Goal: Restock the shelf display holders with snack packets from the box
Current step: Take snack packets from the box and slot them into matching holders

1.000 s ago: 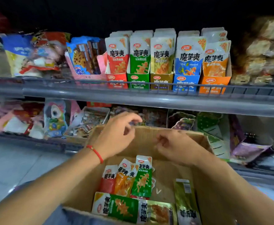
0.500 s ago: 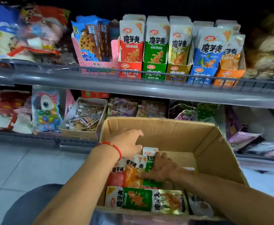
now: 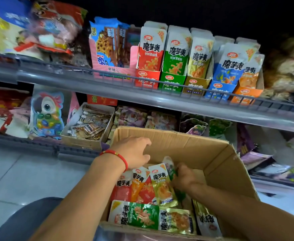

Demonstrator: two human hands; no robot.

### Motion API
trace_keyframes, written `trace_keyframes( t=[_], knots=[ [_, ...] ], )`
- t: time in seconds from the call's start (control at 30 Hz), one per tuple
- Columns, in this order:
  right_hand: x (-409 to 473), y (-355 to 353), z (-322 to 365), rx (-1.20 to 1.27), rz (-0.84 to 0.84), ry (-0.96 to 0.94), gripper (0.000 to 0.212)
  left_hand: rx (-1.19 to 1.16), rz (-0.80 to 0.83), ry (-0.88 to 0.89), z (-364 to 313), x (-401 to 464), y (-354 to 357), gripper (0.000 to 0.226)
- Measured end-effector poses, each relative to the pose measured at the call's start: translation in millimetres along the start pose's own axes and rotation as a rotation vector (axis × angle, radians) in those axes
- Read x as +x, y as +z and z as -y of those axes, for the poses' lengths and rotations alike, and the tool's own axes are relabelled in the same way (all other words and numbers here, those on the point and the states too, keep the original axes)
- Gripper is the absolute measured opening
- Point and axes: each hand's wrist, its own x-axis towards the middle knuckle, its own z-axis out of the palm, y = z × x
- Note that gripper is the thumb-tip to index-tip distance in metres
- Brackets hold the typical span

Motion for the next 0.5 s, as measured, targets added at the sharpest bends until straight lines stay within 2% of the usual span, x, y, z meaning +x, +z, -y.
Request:
trace_keyframes(
  t=[0.07, 0.17, 0.2, 0.27, 0.3, 0.4, 0.5],
  knots=[
    [1, -12, -9, 0.031, 0.044, -0.026, 0.044, 0.005, 0.017, 0.001, -2, 1, 2, 0.049],
    [-4, -18, -20, 0.085, 0.176, -0.017, 0.043, 0.001, 0.057, 0.002, -5, 2, 7, 0.049],
    [-4, -15, -23, 0.108, 0.196, -0.010, 0.053, 0.007, 0.067, 0.002, -6, 2, 8, 0.049],
    [-1, -6, -24, 0.116, 0.226, 0.012, 0.096, 0.020, 0.073, 0.000, -10, 3, 10, 0.049],
    [-2, -2, -21, 0.093, 0.246, 0.012, 0.110, 0.023, 0.075, 0.001, -12, 3, 10, 0.049],
    [-8, 8, -5, -0.052, 0.213, -0.039, 0.111, 0.012, 0.077, -0.002, -18, 5, 10, 0.050],
    [-11, 23, 7, -0.098, 0.140, -0.076, 0.112, -0.002, 0.074, -0.008, -19, 5, 10, 0.050]
  ],
)
